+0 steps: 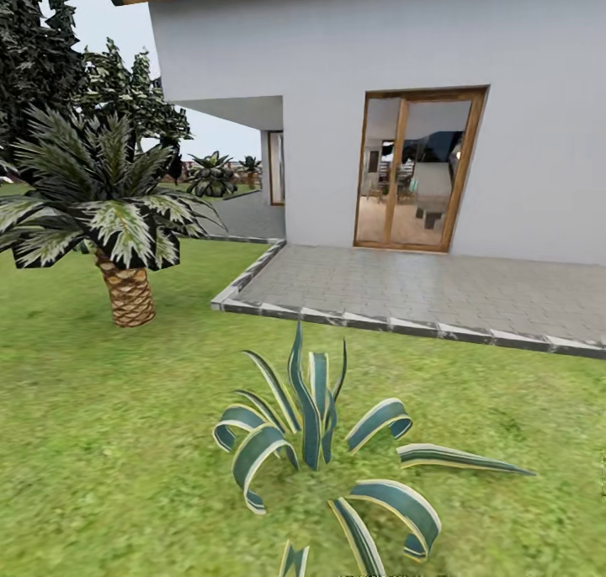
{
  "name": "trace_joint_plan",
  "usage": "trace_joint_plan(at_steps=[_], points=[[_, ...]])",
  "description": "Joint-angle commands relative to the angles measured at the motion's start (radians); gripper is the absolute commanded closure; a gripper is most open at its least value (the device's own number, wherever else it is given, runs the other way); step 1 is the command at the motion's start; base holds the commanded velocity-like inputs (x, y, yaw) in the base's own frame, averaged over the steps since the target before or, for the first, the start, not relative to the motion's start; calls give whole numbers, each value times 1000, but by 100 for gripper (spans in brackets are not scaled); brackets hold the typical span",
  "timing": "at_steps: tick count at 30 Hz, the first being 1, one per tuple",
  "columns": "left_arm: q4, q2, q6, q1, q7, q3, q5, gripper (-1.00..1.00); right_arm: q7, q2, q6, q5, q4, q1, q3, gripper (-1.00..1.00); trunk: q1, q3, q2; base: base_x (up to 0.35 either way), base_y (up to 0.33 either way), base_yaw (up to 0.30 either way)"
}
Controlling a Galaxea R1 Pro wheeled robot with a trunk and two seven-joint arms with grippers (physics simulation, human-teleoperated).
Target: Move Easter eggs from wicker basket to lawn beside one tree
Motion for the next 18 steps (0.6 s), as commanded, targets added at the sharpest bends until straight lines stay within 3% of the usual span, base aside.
trace_joint_plan(at_steps=[1, 7, 13, 18], points=[[0, 0, 1, 0, -4, 1, 0, -100, 2, 0, 0, 7, 2, -2, 0, -100, 0, -1, 0, 0, 336, -269], [0, 0, 1, 0, -2, 1, 0, -100, 2, 0, 0, 5, 2, -1, 0, -100, 0, -1, 0, 0, 272, -292], [0, 0, 0, 0, -2, 1, 0, -100, 2, 0, 0, 5, 2, -1, 0, -100, 0, -1, 0, 0, 138, -297], [0, 0, 1, 0, -3, 1, 0, -100, 2, -1, 1, 6, 2, -1, 0, -100, 0, -1, 0, 0, 195, -70]])
